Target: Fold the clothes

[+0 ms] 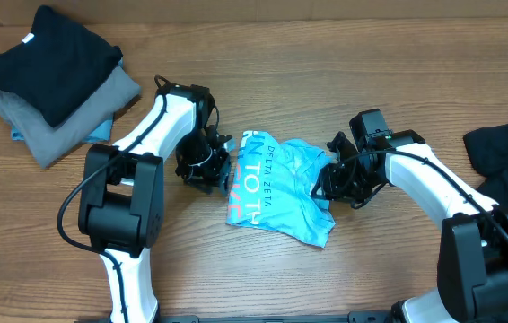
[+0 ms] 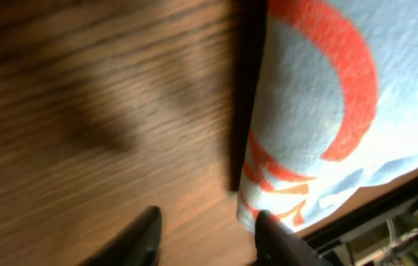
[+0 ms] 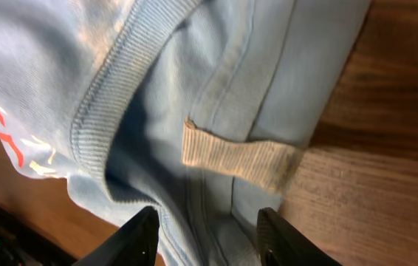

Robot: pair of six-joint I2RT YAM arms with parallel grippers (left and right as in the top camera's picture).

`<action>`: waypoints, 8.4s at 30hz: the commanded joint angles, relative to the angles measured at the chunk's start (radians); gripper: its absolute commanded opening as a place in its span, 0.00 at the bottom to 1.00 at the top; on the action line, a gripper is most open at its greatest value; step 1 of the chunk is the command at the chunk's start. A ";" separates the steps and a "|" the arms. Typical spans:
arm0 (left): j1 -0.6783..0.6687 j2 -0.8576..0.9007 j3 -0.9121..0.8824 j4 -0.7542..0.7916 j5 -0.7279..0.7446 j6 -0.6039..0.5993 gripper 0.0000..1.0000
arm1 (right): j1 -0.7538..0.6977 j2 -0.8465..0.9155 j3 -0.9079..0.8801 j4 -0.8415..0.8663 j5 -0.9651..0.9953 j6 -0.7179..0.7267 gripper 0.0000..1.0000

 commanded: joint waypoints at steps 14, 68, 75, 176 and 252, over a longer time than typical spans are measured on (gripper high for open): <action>0.020 -0.016 0.280 -0.051 0.123 0.073 0.54 | 0.129 -0.031 -0.010 0.019 -0.155 0.323 0.14; -0.036 -0.016 0.309 0.032 0.073 0.114 0.69 | 0.079 0.190 -0.023 -0.057 0.317 0.570 0.04; -0.037 -0.016 0.309 0.033 0.086 0.111 0.83 | -0.079 0.183 0.036 -0.188 0.328 0.426 0.04; 0.526 -0.080 0.642 0.665 0.314 -0.252 0.04 | -0.094 -0.148 0.098 -0.133 -0.108 0.255 0.06; 0.319 -0.825 0.762 -0.359 -0.251 -0.061 1.00 | -0.093 -0.752 0.369 -0.055 0.116 0.150 1.00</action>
